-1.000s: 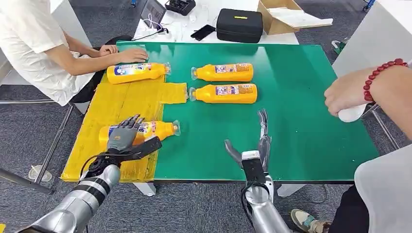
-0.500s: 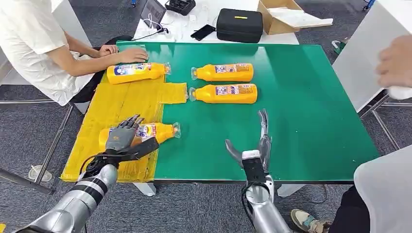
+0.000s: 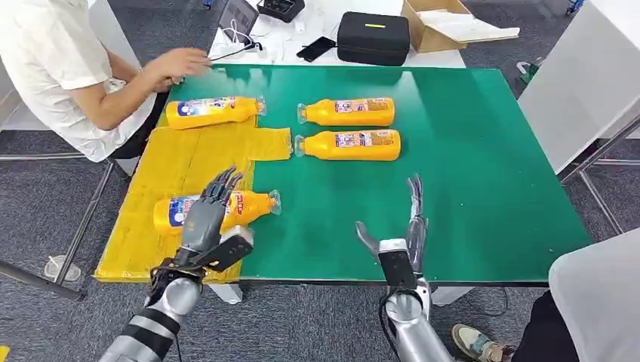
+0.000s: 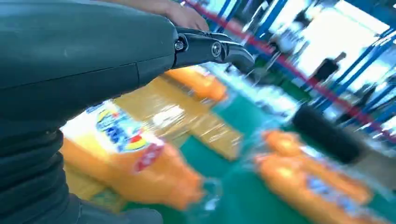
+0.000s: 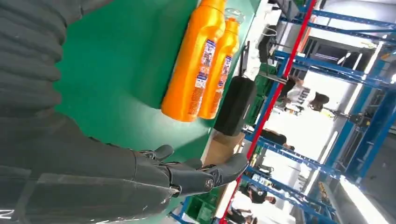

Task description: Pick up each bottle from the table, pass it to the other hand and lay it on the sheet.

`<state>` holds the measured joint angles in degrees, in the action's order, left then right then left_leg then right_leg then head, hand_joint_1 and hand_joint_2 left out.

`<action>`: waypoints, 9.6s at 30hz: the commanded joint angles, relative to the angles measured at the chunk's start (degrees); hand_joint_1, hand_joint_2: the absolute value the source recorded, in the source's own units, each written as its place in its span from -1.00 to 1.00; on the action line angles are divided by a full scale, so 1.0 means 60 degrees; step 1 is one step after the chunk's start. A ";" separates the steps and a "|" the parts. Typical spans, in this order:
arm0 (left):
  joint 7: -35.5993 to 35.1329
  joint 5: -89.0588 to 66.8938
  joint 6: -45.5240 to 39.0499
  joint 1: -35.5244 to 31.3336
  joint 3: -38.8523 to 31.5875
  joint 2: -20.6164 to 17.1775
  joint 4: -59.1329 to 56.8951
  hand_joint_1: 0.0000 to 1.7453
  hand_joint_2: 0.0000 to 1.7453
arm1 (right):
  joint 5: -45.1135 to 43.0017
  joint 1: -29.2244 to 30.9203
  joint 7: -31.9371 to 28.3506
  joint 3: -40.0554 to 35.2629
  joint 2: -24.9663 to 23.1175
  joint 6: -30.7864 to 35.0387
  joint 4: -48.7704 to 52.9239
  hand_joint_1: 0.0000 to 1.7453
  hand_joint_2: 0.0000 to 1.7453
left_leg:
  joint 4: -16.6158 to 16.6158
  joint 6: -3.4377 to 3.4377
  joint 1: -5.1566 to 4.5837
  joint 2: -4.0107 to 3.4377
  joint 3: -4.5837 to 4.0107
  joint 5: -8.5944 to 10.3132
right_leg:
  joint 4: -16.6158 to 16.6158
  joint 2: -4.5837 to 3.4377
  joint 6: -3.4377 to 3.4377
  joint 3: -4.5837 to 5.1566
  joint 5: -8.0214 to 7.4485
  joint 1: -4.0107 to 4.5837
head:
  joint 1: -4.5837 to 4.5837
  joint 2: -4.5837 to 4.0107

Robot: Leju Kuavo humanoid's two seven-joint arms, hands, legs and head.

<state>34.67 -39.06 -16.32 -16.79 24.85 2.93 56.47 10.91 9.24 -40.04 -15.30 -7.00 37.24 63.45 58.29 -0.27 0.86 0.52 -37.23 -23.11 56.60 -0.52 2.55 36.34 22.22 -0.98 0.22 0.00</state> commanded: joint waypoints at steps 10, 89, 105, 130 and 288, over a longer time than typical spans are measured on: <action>-0.0058 0.1473 -0.1840 0.0955 0.1096 0.0558 0.2814 -1.00 1.00 | 0.1833 0.0753 0.0007 0.0320 0.0482 0.0025 -0.1942 -1.00 1.00 | -0.0006 -0.0007 -0.0001 -0.0005 0.0023 -0.0005 | -0.0009 0.0003 -0.0005 -0.0028 0.0003 0.0001 | 0.0007 0.0000; -0.0940 0.5868 -0.1752 0.0707 0.2594 0.1667 0.1874 -1.00 1.00 | 0.8347 0.4162 0.6686 -0.1366 0.2132 -0.4689 -0.6854 -1.00 1.00 | -0.0012 -0.0023 -0.0006 0.0016 0.0070 -0.0002 | -0.0023 0.0032 -0.0009 -0.0083 0.0002 0.0002 | 0.0004 0.0000; -0.0962 0.5887 -0.1715 0.0708 0.2592 0.1680 0.1867 -1.00 1.00 | 0.8327 0.4200 0.6638 -0.1361 0.2215 -0.4792 -0.6867 1.00 1.00 | -0.0010 -0.0025 0.0000 0.0027 0.0134 0.0004 | -0.0033 0.0037 -0.0007 -0.0147 -0.0002 0.0008 | 0.0007 0.0000; -0.0795 0.6562 -0.1226 0.0694 0.2546 0.1630 0.2028 -1.00 1.00 | 0.5018 0.3645 0.3772 0.0187 0.2373 -0.6702 -0.6558 1.00 1.00 | -0.0009 -0.0005 0.0002 -0.0002 0.0158 -0.0019 | -0.0031 0.0010 -0.0006 -0.0147 -0.0001 0.0009 | 0.0007 0.0000; -0.1335 -0.0377 -0.2567 -0.1900 0.0258 0.0294 -0.3479 1.00 1.00 | 0.2851 0.1078 0.0007 0.0932 0.0423 0.0459 0.0369 -1.00 -1.00 | -0.0009 -0.0010 -0.0003 -0.0006 0.0062 -0.0020 | -0.0010 -0.0004 0.0002 -0.0067 0.0018 0.0003 | 0.0000 0.0000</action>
<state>28.48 -36.73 -34.71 -17.44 25.81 6.62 58.11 29.66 11.88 -39.95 -6.78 -4.22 39.89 70.01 58.31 -0.33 0.84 0.56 -37.19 -23.18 56.58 -0.57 2.70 36.23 22.27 -1.01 0.22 0.00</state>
